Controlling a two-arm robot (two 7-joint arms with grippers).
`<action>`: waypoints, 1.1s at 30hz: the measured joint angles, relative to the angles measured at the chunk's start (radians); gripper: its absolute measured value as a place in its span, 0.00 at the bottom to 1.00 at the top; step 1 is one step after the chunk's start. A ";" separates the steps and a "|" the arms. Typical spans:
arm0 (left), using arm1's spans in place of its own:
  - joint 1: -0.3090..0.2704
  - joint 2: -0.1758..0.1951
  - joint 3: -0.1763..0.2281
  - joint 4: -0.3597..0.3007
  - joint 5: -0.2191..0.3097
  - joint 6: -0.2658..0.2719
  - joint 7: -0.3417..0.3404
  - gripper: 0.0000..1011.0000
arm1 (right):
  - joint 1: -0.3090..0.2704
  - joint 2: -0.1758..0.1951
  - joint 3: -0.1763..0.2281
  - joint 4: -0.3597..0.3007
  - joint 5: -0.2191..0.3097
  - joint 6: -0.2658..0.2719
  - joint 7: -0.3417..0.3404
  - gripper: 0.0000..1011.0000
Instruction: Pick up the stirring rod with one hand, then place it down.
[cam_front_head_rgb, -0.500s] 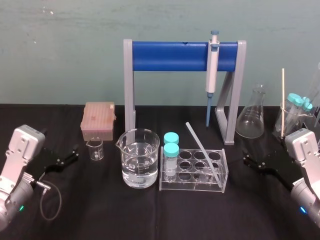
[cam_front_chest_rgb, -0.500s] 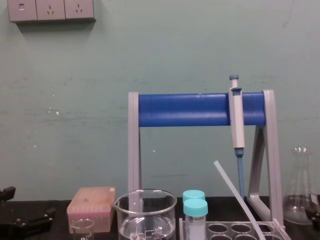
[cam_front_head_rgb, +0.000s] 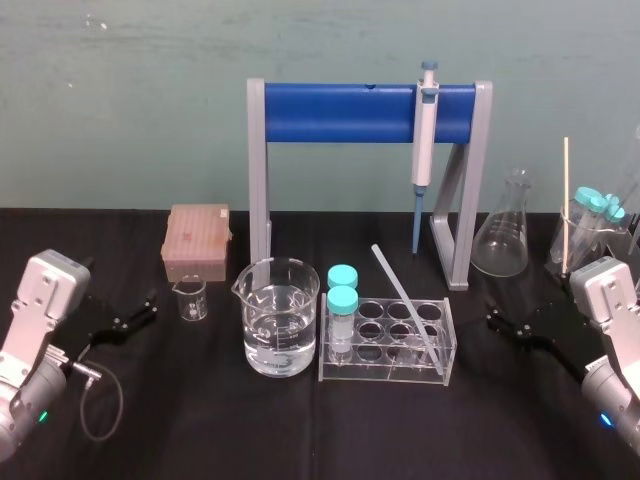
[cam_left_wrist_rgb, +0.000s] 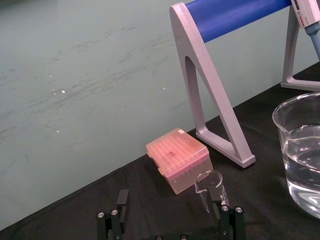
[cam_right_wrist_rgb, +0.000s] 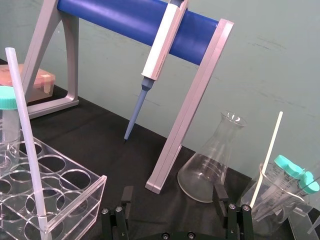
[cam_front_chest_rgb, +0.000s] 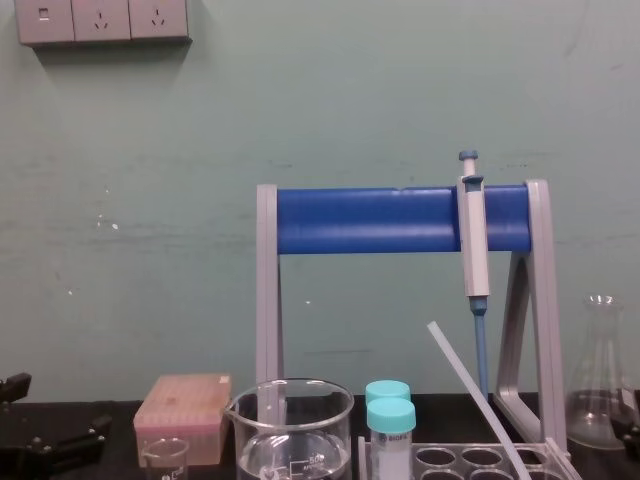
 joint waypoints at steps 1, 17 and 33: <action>0.000 0.000 0.000 0.000 0.000 0.000 0.000 0.99 | 0.000 0.000 0.000 0.000 0.000 0.000 0.000 0.99; 0.000 0.000 0.000 0.000 0.000 0.000 0.000 0.99 | 0.000 0.000 0.000 0.000 0.000 0.000 0.000 0.99; 0.000 0.000 0.000 0.000 0.000 0.000 0.000 0.99 | 0.000 0.000 0.000 0.000 0.000 0.000 0.000 0.99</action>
